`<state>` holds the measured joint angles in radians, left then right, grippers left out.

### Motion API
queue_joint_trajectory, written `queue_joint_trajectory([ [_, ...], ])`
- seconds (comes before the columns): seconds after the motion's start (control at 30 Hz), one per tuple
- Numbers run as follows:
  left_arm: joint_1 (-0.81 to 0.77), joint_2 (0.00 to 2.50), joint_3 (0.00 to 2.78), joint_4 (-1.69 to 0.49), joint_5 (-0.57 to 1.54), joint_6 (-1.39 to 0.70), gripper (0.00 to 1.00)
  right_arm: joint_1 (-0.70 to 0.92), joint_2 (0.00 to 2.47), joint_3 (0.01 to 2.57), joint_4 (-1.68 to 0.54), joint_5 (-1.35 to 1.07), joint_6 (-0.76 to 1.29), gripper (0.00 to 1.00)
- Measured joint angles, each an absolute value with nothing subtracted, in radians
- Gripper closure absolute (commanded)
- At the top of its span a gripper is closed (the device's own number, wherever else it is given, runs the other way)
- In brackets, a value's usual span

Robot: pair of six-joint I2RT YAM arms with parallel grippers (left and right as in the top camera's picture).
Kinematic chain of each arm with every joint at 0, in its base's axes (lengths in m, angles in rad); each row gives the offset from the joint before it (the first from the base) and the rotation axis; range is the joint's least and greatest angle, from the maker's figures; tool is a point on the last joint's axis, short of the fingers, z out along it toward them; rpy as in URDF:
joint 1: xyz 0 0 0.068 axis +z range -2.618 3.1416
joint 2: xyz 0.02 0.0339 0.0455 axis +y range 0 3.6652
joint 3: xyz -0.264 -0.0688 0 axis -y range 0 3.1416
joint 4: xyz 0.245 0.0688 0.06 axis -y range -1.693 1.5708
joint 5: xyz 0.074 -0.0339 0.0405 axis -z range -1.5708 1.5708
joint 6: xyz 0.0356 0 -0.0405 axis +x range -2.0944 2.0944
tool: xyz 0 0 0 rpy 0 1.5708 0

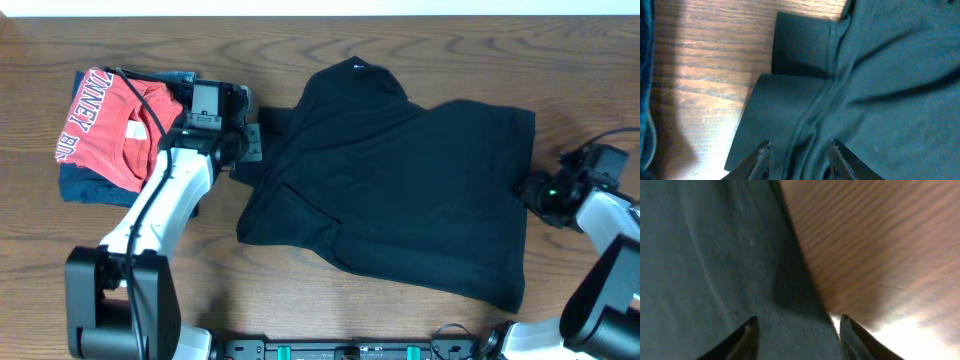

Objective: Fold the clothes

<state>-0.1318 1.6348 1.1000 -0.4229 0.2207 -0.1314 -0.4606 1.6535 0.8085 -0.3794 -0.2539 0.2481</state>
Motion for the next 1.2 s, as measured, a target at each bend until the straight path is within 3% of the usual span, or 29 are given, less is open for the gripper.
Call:
queue_joint_trajectory([
  [0.2,-0.132,1.619,1.1,-0.453,0.226,-0.131,0.61,-0.425,1.693,0.813,-0.363,-0.222,0.26,0.98],
  [0.63,-0.139,1.619,1.1,-0.487,0.234,-0.131,0.61,-0.498,1.706,0.91,-0.437,-0.044,0.382,0.99],
  [0.67,-0.144,1.619,1.1,-0.492,0.235,-0.13,0.61,-0.506,1.706,0.933,-0.451,-0.037,0.383,0.94],
  [0.73,-0.16,1.619,1.1,-0.492,0.237,-0.125,0.6,-0.522,1.706,0.986,-0.492,-0.023,0.389,0.56],
  [1.0,-0.24,1.626,1.1,-0.379,0.216,-0.061,0.43,-0.526,1.706,1.057,-0.61,-0.035,0.355,0.51],
  [1.2,-0.243,1.735,1.1,-0.228,0.202,0.005,0.38,-0.526,1.706,1.067,-0.701,-0.154,0.298,0.51],
])
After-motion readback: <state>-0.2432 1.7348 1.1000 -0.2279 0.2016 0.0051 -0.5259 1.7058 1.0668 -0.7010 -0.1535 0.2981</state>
